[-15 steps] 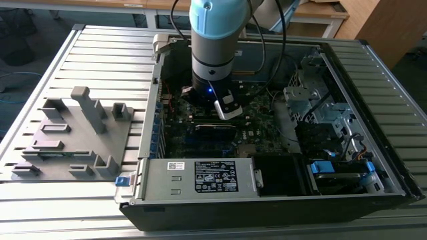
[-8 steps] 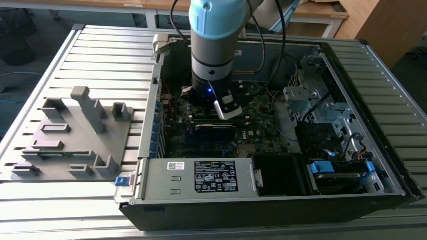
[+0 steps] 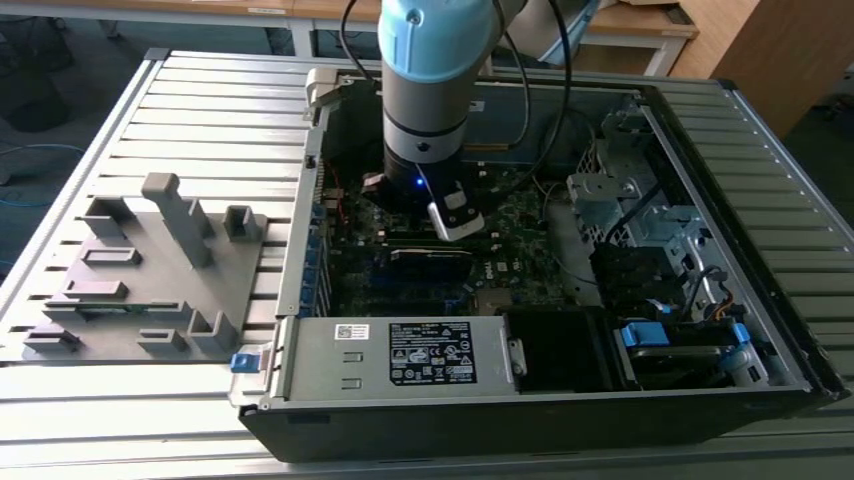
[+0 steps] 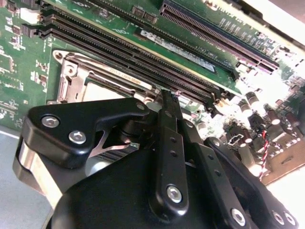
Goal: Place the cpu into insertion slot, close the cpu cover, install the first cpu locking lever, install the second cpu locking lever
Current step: 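Install the second cpu locking lever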
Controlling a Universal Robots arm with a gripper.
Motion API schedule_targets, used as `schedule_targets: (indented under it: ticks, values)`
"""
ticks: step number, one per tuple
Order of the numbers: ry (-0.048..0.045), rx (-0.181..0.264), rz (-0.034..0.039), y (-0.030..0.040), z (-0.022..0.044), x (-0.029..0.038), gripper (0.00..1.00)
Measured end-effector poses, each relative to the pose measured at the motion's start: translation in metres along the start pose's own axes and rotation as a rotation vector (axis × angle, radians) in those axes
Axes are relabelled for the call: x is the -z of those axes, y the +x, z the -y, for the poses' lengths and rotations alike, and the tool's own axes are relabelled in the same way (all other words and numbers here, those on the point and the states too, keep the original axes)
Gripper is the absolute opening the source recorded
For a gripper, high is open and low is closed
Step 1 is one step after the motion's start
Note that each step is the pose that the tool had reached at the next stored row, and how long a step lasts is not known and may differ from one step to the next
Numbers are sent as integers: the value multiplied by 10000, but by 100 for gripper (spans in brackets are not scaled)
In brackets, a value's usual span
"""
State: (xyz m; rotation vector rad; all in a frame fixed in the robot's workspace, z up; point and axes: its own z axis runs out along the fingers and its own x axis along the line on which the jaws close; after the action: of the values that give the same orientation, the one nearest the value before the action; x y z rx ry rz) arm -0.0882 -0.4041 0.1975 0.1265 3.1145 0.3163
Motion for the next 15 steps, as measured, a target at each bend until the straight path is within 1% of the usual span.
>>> schedule_targets:
  ticks: [15]
  values:
    - [-7,0,-4,9,6,-20,10]
